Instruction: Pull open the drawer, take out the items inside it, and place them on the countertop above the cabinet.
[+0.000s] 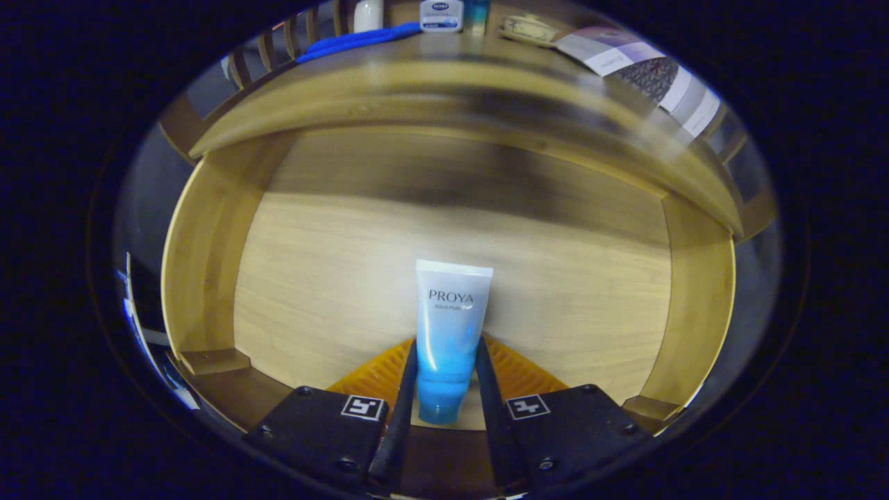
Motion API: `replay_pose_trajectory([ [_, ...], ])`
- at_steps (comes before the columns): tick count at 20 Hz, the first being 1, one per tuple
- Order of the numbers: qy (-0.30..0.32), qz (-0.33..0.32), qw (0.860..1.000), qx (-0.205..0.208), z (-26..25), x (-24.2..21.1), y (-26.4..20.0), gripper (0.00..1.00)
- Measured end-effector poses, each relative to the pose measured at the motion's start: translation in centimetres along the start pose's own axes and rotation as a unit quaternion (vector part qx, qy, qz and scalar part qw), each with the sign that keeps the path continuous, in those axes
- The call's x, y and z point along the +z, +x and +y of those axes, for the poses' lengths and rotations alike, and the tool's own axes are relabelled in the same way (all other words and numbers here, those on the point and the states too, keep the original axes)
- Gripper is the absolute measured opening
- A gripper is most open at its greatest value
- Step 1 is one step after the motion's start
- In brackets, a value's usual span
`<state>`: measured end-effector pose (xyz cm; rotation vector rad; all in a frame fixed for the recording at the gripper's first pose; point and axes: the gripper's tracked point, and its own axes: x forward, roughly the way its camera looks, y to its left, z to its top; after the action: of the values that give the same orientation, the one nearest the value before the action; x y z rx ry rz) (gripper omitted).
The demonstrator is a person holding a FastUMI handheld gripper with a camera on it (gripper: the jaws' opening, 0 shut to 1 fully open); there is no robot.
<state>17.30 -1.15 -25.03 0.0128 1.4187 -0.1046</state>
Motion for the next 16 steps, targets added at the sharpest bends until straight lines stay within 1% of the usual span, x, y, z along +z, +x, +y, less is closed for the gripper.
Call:
replay_pose_trajectory([
  [3,0.005,-0.027,1.000,0.008,-0.8,0.4,-3.1,0.50],
  [9,0.020,-0.075,0.997,0.012,-2.9,1.3,-8.8,0.50],
  [16,0.009,-0.135,0.991,0.018,-3.1,2.4,-13.6,0.50],
])
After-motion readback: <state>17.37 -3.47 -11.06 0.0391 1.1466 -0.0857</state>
